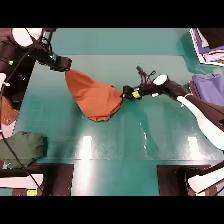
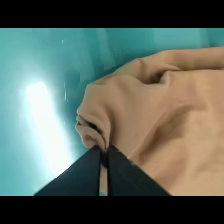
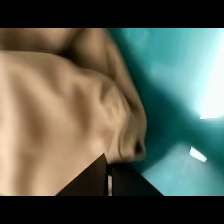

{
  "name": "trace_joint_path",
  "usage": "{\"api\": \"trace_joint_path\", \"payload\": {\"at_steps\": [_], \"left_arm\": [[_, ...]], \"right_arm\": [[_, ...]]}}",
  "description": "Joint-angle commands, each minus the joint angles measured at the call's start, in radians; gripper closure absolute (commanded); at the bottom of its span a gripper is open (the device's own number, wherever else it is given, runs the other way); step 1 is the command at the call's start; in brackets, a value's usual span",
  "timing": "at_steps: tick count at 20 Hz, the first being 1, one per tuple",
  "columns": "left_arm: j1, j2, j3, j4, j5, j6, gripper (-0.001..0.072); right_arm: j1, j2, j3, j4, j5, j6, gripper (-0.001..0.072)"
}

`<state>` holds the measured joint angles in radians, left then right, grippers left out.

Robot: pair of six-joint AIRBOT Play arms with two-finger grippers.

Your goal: Fold the shirts.

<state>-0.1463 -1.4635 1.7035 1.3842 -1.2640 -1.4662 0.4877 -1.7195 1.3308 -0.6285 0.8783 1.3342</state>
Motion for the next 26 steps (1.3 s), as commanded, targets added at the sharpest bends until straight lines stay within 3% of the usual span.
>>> {"api": "trace_joint_path", "payload": {"at_steps": [1, 7, 12, 17, 21, 23, 26], "left_arm": [[0.001, 0.124, 0.007, 0.004, 0.043, -0.001, 0.068], [0.0, 0.513, 0.023, -0.052, 0.053, -0.012, 0.0681], [0.0, 0.72, 0.023, -0.06, 0.096, -0.072, 0.0682], [0.0, 0.681, 0.018, -0.111, 0.06, -0.078, 0.0681], [0.0, 0.544, -0.055, -0.129, -0.119, -0.068, 0.0681], [0.0, 0.493, -0.163, -0.134, -0.185, -0.043, 0.0681], [0.0, 0.487, -0.427, -0.144, -0.171, -0.019, 0.0681]], "right_arm": [[-0.046, 0.105, 0.119, -0.104, 0.055, -0.014, 0.0699], [-0.156, 0.481, 0.359, -0.274, 0.315, -0.006, 0.0699], [-0.163, 0.684, 0.534, -0.487, 0.422, 0.128, 0.07], [-0.163, 0.724, 0.566, -0.578, 0.482, 0.203, 0.0701], [-0.163, 0.58, 0.51, -0.576, 0.653, 0.237, 0.07], [-0.163, 0.522, 0.394, -0.577, 0.657, 0.236, 0.07], [-0.163, 0.479, 0.213, -0.576, 0.629, 0.235, 0.0701]]}}
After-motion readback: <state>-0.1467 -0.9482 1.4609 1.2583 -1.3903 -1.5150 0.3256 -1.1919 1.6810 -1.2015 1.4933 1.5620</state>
